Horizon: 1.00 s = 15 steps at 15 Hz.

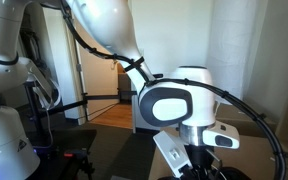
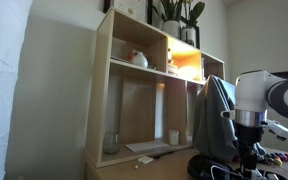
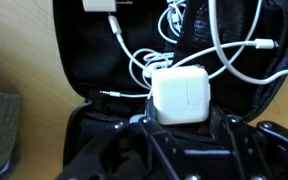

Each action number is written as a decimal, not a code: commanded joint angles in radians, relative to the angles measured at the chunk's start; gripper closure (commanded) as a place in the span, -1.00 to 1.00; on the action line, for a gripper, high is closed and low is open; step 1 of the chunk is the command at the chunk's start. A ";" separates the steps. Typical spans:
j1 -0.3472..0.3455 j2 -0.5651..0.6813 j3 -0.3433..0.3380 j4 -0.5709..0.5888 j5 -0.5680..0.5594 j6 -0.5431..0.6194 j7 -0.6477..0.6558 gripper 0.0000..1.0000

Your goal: Put the charger head in the black bag

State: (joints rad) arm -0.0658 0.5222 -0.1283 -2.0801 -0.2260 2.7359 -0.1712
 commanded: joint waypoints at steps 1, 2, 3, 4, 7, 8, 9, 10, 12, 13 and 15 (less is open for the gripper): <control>-0.006 -0.001 0.005 0.002 -0.004 -0.004 0.002 -0.03; -0.006 -0.001 0.005 0.002 -0.004 -0.004 0.002 -0.03; -0.006 -0.001 0.005 0.002 -0.004 -0.004 0.002 -0.03; -0.006 -0.001 0.005 0.002 -0.004 -0.004 0.002 -0.03; -0.006 -0.001 0.005 0.002 -0.004 -0.004 0.002 -0.03; -0.006 -0.001 0.005 0.002 -0.004 -0.004 0.002 -0.03; -0.006 -0.001 0.005 0.002 -0.004 -0.004 0.002 -0.03; -0.006 -0.001 0.005 0.002 -0.004 -0.004 0.002 -0.03; -0.007 -0.002 0.007 0.000 -0.006 0.001 -0.002 0.47; -0.008 -0.002 0.009 -0.001 -0.005 0.001 -0.005 0.47; -0.002 0.000 0.004 0.001 -0.007 -0.006 0.006 -0.55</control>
State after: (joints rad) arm -0.0671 0.5256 -0.1259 -2.0801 -0.2260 2.7359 -0.1716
